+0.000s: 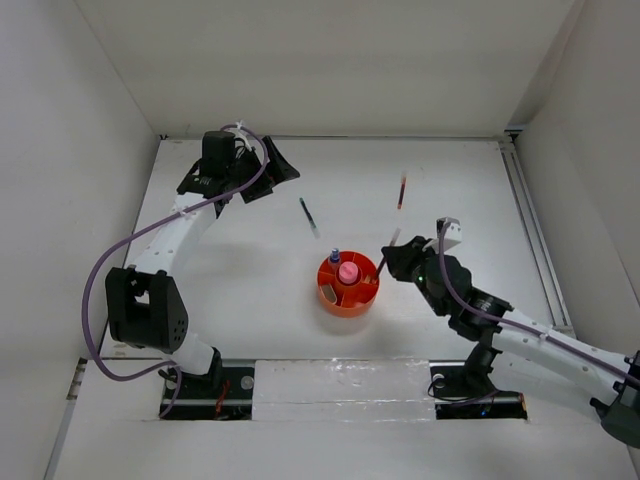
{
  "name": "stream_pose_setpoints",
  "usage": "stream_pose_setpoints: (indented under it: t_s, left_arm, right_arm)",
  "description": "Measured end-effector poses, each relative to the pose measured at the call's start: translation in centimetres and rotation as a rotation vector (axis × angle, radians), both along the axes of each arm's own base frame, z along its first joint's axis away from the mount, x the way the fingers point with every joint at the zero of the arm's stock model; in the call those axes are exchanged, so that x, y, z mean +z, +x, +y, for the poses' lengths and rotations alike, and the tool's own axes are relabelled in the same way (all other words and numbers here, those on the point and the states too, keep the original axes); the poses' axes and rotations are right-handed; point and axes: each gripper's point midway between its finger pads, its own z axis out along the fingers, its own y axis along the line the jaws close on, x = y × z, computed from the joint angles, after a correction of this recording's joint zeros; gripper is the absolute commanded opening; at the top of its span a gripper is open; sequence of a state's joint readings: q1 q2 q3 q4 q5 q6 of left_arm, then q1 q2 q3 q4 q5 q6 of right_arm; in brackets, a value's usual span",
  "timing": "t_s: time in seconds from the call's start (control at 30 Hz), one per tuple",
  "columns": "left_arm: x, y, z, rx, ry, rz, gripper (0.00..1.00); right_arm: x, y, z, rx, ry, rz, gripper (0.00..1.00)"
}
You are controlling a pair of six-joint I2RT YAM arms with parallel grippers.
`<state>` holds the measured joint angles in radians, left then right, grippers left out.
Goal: Sort the stationery into containers
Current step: Place the pen in the storage box.
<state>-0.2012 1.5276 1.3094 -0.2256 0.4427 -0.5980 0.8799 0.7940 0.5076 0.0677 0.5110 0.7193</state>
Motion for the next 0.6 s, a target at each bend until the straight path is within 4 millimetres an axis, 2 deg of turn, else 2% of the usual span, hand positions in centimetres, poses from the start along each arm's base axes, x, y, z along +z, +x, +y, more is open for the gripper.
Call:
stream_pose_setpoints:
  t_s: [0.23,0.6]
  left_arm:
    - [-0.2,-0.3,-0.5,-0.019,-0.026,0.008,1.00]
    - [0.0,-0.6,-1.2,-0.053,-0.068,0.008,1.00]
  right_arm:
    - [-1.0,0.1,0.6,-0.011,-0.002,0.016,0.00]
    - [-2.8,0.0,0.5,-0.012,-0.015,0.026,0.00]
